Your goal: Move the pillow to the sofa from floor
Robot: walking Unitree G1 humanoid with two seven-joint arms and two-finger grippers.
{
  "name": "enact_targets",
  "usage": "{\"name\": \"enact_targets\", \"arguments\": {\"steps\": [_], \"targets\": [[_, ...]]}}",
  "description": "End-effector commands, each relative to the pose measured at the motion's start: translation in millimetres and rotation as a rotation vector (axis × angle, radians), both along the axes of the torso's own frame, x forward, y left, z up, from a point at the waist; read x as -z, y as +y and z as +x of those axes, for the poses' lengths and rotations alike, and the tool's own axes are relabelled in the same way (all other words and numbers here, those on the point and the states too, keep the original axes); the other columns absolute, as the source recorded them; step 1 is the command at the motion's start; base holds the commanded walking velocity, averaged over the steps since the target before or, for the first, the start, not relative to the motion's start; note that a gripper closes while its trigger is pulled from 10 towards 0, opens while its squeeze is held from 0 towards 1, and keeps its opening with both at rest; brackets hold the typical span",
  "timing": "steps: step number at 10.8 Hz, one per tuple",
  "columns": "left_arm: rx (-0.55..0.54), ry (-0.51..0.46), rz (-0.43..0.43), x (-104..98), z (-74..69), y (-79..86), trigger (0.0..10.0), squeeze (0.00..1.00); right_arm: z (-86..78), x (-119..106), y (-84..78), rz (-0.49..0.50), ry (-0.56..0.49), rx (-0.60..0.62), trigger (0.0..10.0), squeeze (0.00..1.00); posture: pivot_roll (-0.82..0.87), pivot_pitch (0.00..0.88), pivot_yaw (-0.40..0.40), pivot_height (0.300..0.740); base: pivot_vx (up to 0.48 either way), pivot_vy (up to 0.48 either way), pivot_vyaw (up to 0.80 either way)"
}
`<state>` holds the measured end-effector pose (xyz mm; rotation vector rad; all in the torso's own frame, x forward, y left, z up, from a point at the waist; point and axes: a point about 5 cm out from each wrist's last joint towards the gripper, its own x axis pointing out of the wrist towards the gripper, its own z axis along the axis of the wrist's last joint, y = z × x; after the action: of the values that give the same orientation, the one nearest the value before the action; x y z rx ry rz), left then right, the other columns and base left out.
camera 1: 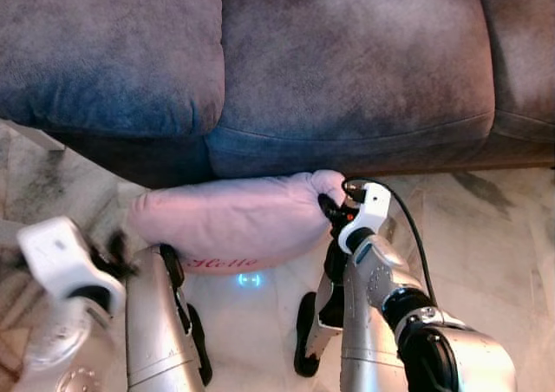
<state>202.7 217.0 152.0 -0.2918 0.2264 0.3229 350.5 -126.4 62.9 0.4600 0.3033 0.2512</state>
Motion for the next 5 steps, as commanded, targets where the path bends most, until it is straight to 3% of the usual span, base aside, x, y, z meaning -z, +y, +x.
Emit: {"name": "enact_targets", "arguments": {"steps": [1, 3, 4, 5], "targets": [[-0.010, 0.094, -0.087, 14.7, -2.0, 1.8, 10.0, 1.00, -8.9, 13.7, -3.9, -0.010, 0.053, 0.005, 0.0, 0.00, 0.18, 0.498, -0.117, 0.487, 0.000, 0.000, 0.00], [0.044, 0.114, -0.143, 20.3, 11.0, 1.2, 10.0, 1.00, -8.7, 13.5, -3.9, -0.010, 0.053, 0.005, 0.0, 0.00, 0.18, 0.505, -0.120, 0.487, 0.000, 0.000, 0.00], [0.083, 0.122, -0.093, 20.2, 21.0, 4.1, 10.0, 1.00, -9.0, 13.7, -2.9, -0.008, 0.052, 0.001, 0.0, 0.00, 0.18, 0.506, -0.121, 0.487, 0.000, 0.000, 0.00], [0.087, 0.100, -0.102, 17.7, 28.3, 4.3, 10.0, 0.00, -9.2, 13.9, -2.8, -0.007, 0.051, -0.001, 0.0, 0.00, 0.18, 0.509, -0.123, 0.487, 0.000, 0.000, 0.00]]}}
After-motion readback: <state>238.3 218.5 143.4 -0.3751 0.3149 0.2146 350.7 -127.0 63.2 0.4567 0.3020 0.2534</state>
